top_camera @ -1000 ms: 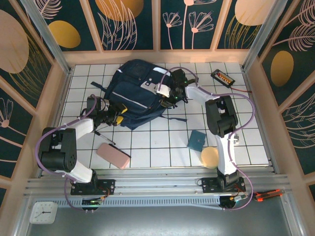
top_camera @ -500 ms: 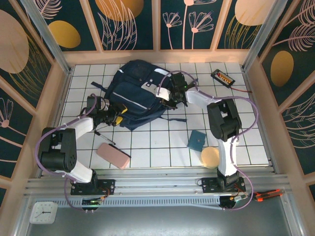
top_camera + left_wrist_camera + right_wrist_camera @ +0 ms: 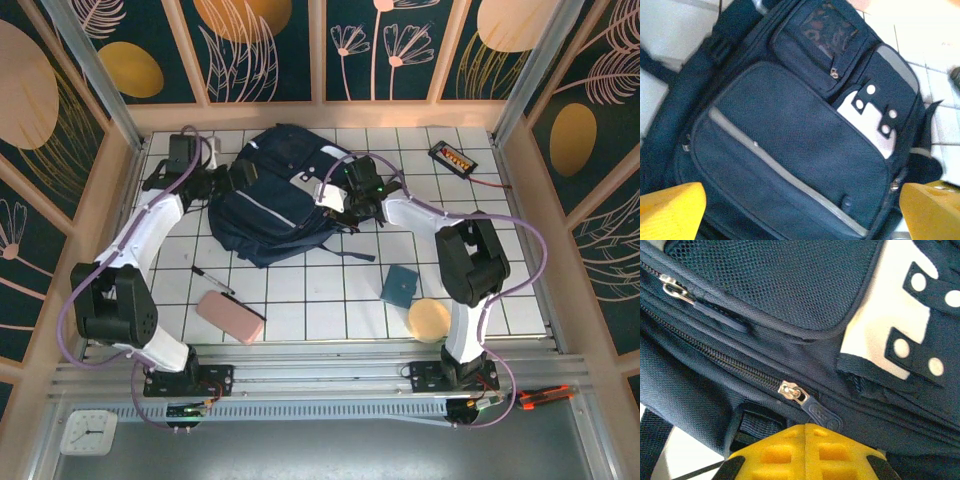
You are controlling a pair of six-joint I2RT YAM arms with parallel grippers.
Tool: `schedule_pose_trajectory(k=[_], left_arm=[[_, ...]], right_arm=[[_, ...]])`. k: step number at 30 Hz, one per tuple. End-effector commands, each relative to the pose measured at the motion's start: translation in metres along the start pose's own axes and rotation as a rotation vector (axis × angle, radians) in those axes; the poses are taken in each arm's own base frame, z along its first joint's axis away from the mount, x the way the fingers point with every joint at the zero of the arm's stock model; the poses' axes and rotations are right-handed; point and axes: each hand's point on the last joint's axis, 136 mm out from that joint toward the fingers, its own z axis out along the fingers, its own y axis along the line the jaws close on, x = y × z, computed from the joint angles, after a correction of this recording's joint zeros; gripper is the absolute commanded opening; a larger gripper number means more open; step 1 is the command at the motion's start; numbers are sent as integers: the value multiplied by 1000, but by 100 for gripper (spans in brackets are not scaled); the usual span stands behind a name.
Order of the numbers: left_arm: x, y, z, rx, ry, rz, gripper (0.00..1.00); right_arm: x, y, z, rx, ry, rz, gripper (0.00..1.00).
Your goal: Pack books, pencil case, and school supplies into a backpack
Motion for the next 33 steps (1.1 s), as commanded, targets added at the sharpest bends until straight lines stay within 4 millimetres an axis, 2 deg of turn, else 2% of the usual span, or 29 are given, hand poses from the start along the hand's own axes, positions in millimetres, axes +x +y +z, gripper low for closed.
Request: schedule_pose_trajectory(k=[1,4,5,8,12,14,17,22,29,33], left_arm=[[40,11,18,-116,158,369,98],[64,-7,20,-18,140,666,95],[72,-7,19,-1,133,749,95],[83,3,18,-28,85,913,92],[98,7,23,-23,60,1119,86],[98,9,27,-47,41,1194,84],[90,15,35,-101,22,1267,84],[89,9,49,-85,25,1372,84],[121,-3,62,37,77,1523,86],[127,-5,67,66,74,1556,86]], right_arm=[[-6,-8,-9,52,-25,30,0],[-7,-6,-8,42,-41,47,0],[-9,-6,-8,40,-48,52,0],[-10,-2,-6,27,-64,58,0],[-10,0,-6,17,-71,56,0],[-10,0,-6,10,-72,52,0],[-11,-2,-8,3,-76,56,0],[-11,-1,-9,-13,-79,64,0],[-8,-1,-9,-8,-83,85,0],[-7,-2,-9,-9,-90,104,0]])
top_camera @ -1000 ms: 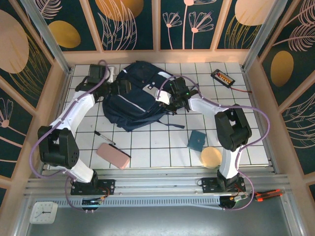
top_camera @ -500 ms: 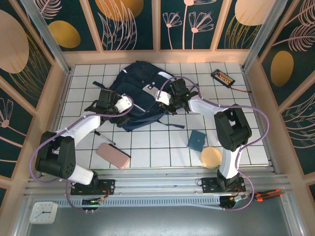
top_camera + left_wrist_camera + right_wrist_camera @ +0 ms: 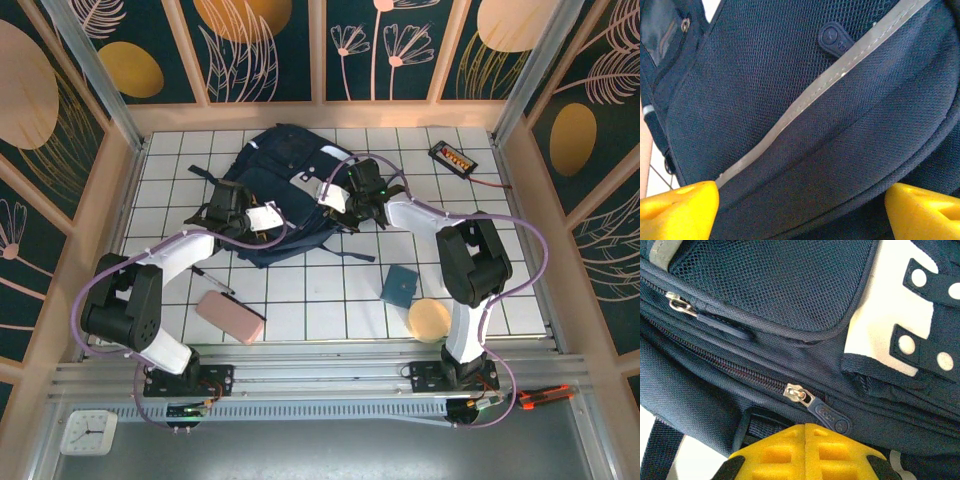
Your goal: Pack books, pencil case, and school supplies into a backpack
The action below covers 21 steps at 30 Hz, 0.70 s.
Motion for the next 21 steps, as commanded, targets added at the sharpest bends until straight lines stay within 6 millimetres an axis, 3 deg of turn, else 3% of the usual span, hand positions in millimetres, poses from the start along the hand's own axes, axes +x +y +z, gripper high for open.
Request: schedule_pose_trajectory(k=[1,3,4,7,9,12,14,17,21], left_arm=[[-10,-14,10,51,-60,78,86],[-14,-15,17,61,-65,87,83],[-17,-15,20,62,-70,92,80],[-24,-21,30,81,-78,97,72],[-28,-26,34,89,-82,87,57],[-28,-39,42,125,-75,72,20],[-32,-45,42,140,-90,69,4],[-43,-49,37,150,-117,45,0],[-74,-38,17,141,-193,-44,0]], right_arm=[[-10,-4,-11,8,-46,30,0],[-13,-9,-13,19,-62,71,3],[-15,-13,-17,24,-84,100,11],[-30,-38,-41,89,-216,254,49],[-40,-65,-68,165,-338,436,99],[-30,-112,-103,221,-462,929,99],[-15,-124,-111,162,-489,1248,99],[-16,-110,-102,-53,-472,1557,99],[-7,-88,-86,-71,-340,1799,99]])
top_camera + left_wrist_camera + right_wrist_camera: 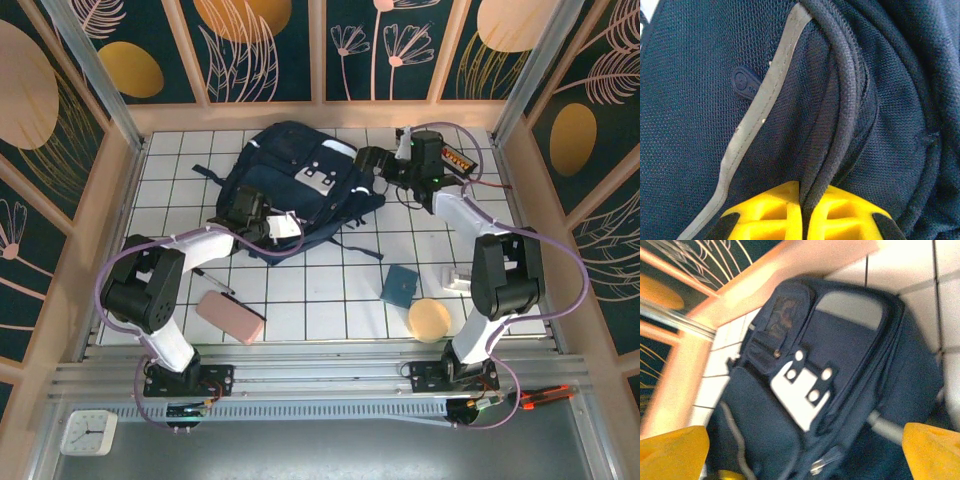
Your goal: Pack books, pencil case, and school supplies into a backpack
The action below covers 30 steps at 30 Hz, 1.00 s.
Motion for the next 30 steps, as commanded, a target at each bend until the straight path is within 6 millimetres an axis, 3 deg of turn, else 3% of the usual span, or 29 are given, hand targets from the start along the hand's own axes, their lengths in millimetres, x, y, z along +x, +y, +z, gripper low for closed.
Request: schedule_pose_trajectory(k=[1,3,4,7,11,14,15,17,20,21,30], left_arm=[[-43,0,-18,35,-126,-103,0],[-54,4,-29,18,-152,-150,0],[-67,18,-38,-17,-184,-171,0],[-77,25,-54,-43,-207,-202,0],[-82,22,-66,-49,-225,-194,0],[-78,8,-66,-29,-221,-186,0],[-78,6,-66,-28,-222,-185,0],[-77,3,-66,-29,-225,-188,0],[-77,4,-68,-39,-229,-196,0],[-78,6,-70,-47,-231,-201,0],[-84,15,-78,-71,-244,-220,0]], right_arm=[[36,7,9,40,158,376,99],[44,4,12,75,206,407,99],[47,-2,11,123,208,423,99],[48,-27,3,257,142,485,99],[61,-27,1,177,195,618,99],[65,-35,3,289,231,582,96],[66,-40,4,312,243,586,91],[68,-45,9,326,260,604,67],[66,-44,21,305,269,637,42],[68,-44,26,303,281,649,39],[105,-47,57,315,391,738,46]])
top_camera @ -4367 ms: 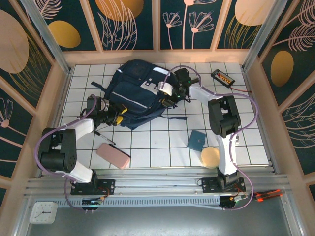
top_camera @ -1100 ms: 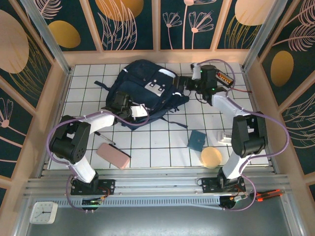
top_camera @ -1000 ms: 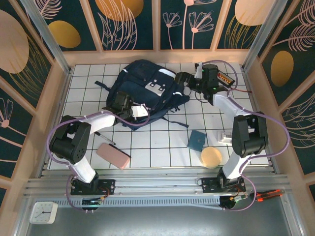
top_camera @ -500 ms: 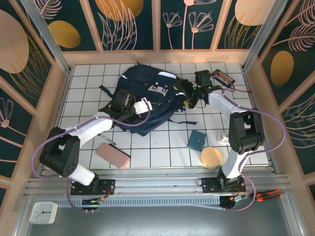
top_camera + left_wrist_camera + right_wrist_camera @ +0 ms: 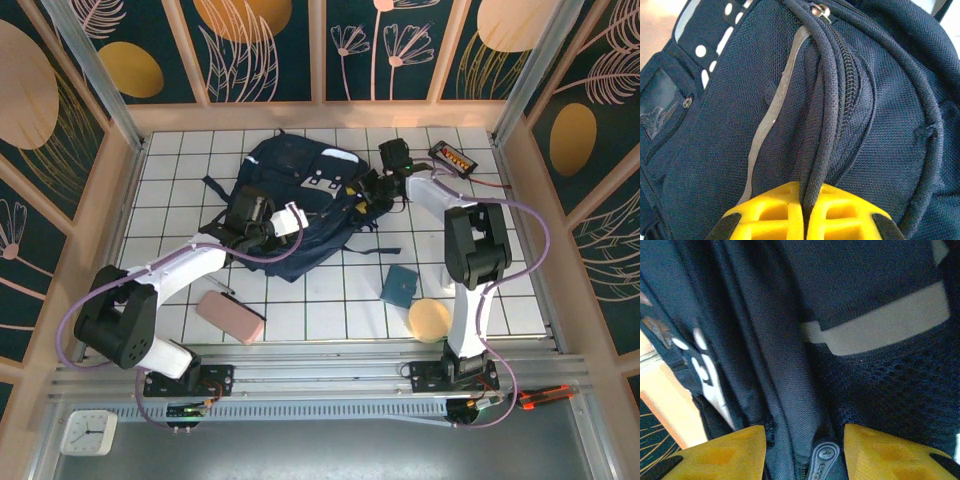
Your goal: Pack books, pencil case, and school supplies into a backpack
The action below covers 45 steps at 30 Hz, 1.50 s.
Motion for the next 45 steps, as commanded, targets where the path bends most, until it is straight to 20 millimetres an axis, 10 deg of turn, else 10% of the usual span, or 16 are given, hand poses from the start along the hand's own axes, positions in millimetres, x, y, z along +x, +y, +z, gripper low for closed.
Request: schedule_pose_trajectory(k=[1,30,45], left_arm=[[-34,11,-17,-33,-118,-10,0],[-33,13,-21,-42,-106,-21,0],[-32,12,-23,-41,-104,-18,0]], right_arm=[[11,-3,9,2,46,53,46],[-10,-32,1,25,-39,90,13],[-12,-29,-11,45,-63,13,34]])
